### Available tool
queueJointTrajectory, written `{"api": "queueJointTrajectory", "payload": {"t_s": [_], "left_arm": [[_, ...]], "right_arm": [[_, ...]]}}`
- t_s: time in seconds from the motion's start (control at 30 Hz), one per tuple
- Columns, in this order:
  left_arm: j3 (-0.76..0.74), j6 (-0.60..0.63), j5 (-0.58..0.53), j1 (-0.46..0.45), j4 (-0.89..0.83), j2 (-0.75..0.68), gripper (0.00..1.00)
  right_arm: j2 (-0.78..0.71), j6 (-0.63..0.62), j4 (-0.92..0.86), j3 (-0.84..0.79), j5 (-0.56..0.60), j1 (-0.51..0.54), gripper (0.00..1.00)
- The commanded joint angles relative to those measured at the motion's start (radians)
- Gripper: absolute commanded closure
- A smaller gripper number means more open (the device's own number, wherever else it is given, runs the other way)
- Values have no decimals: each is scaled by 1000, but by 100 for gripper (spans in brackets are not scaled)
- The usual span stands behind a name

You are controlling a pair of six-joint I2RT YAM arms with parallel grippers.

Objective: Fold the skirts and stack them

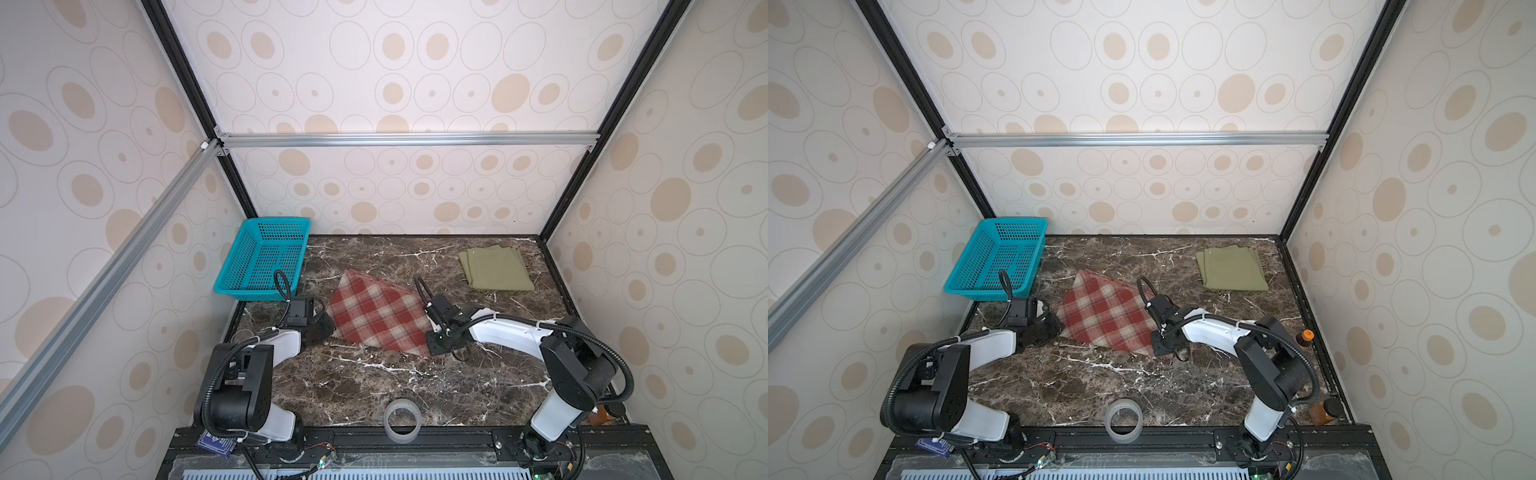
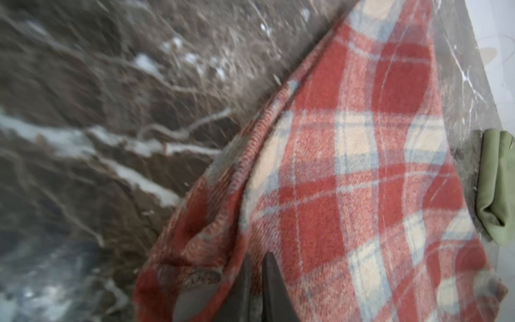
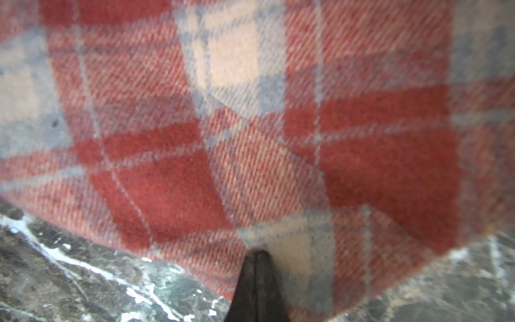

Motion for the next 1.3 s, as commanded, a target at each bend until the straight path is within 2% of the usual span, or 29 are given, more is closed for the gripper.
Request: {"api": "queueJointTrajectory", "payload": {"t_s": [0.0, 0.2, 0.37, 0.53, 0.8, 1.03, 1.27], "left_arm": [[-34, -21, 3, -28, -77, -29, 89], [-39, -16, 4, -70, -117, -104, 89], [142, 65, -45, -82, -244, -128, 88], [236, 89, -27, -85, -194, -71, 87], [321, 107, -1, -100, -112, 121, 88], [282, 95, 0, -118, -63, 196, 89], [147, 51, -14, -136, -25, 142, 89]], "right_arm": [[-22, -17, -67, -21, 42, -30, 98], [-44, -10, -91, -9, 70, -81, 98], [-136, 24, -88, -15, 74, -83, 96], [-174, 52, -79, -24, 50, -83, 96], [-170, 88, -8, -56, 72, -103, 95], [-118, 92, 45, -65, 82, -140, 95], [-40, 58, 61, -46, 70, -158, 95]]}}
